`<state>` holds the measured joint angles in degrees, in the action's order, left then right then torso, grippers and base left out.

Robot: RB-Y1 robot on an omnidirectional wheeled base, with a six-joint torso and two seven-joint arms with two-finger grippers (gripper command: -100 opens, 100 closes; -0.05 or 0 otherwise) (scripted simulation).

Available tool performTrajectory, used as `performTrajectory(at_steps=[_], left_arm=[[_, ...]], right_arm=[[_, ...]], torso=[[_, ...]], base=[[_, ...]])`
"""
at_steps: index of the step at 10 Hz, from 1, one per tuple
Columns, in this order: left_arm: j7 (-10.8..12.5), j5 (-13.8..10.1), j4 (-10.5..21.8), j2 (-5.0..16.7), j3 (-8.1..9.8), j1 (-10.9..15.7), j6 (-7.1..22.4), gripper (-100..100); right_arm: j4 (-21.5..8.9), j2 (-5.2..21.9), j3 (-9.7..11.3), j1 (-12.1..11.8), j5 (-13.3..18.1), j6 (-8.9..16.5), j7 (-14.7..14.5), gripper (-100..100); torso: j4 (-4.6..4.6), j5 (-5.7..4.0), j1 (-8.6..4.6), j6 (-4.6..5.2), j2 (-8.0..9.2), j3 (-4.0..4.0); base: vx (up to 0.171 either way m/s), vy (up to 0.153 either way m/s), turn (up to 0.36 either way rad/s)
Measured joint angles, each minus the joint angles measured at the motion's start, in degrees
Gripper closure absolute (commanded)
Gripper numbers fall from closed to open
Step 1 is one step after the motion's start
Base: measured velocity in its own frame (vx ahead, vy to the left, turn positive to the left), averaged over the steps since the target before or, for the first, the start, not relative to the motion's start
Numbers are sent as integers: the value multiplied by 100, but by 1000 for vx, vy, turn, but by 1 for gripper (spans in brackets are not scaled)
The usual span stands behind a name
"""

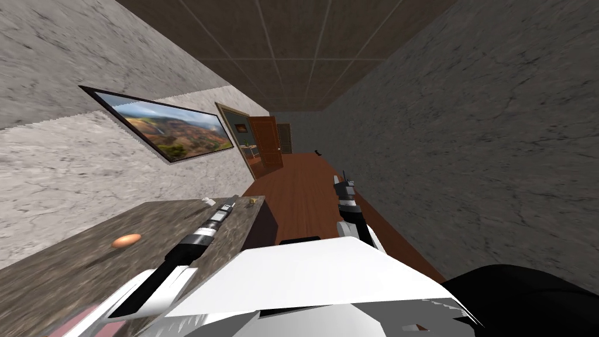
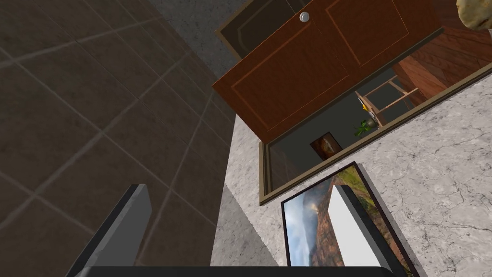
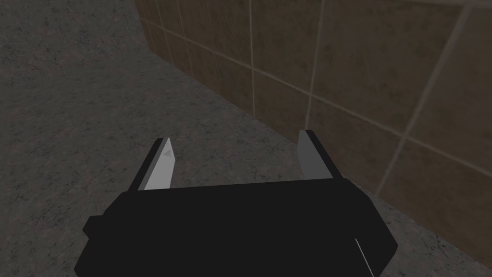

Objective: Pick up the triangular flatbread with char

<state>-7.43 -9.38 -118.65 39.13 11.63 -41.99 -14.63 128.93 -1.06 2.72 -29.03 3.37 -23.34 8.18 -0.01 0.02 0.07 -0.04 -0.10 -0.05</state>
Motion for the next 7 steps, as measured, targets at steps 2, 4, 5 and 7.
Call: performTrajectory(at_steps=[2,4,5,7], left_arm=[[41,-116,-2,344,-72,-54,300,-100],[68,-191,22,609,-159,-83,542,-100],[79,-220,6,693,-184,-84,661,-100],[131,-315,-13,940,-243,-120,904,-100]], right_arm=[[0,0,0,0,0,0,0,0],[0,0,0,0,0,0,0,0],[0,0,0,0,0,0,0,0],[0,0,0,0,0,0,0,0]], torso=[[-1,-1,-2,2,-3,-2],[-1,-1,-5,1,-3,-2],[-1,-1,-5,0,-3,-2],[-1,-1,-6,0,-4,-2]], base=[[14,3,-81],[13,-1,-46],[19,-4,-57],[16,-3,-47]])
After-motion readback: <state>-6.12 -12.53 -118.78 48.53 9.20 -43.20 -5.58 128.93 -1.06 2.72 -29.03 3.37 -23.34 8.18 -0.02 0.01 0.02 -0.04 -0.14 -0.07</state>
